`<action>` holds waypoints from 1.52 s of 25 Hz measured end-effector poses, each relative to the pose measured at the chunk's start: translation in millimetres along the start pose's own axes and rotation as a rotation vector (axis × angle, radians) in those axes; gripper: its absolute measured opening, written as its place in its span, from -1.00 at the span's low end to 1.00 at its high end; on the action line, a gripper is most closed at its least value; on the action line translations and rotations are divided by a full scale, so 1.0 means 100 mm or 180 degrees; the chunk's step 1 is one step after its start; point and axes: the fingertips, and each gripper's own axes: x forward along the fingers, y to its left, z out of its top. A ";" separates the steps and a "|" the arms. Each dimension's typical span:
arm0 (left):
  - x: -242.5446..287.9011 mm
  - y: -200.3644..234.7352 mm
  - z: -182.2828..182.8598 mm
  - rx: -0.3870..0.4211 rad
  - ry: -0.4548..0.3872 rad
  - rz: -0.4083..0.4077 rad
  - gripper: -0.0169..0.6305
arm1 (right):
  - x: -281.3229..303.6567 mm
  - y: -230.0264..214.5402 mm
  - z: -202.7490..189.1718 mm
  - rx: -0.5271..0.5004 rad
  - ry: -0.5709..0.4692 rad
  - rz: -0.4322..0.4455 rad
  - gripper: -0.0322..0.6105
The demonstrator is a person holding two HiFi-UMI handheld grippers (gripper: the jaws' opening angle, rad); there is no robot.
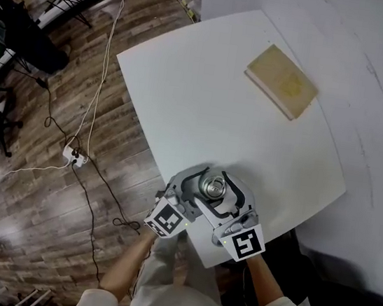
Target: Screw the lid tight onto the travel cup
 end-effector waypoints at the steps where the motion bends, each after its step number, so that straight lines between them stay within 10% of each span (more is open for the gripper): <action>1: 0.00 0.00 0.00 -0.0001 0.0000 -0.0001 0.17 | 0.01 -0.02 0.02 -0.0031 0.0008 0.0109 0.12; 8: 0.01 0.01 0.01 0.0003 0.0003 -0.0003 0.17 | 0.05 0.09 -0.03 -0.0425 0.0338 0.1218 0.09; 16: 0.03 0.01 -0.02 0.0012 -0.0001 -0.0004 0.17 | 0.04 0.14 -0.06 -0.0472 0.0436 0.1699 -0.05; 38: 0.01 0.00 -0.02 -0.0002 0.0008 -0.0013 0.17 | 0.05 -0.13 0.05 0.0007 -0.0130 -0.0810 -0.06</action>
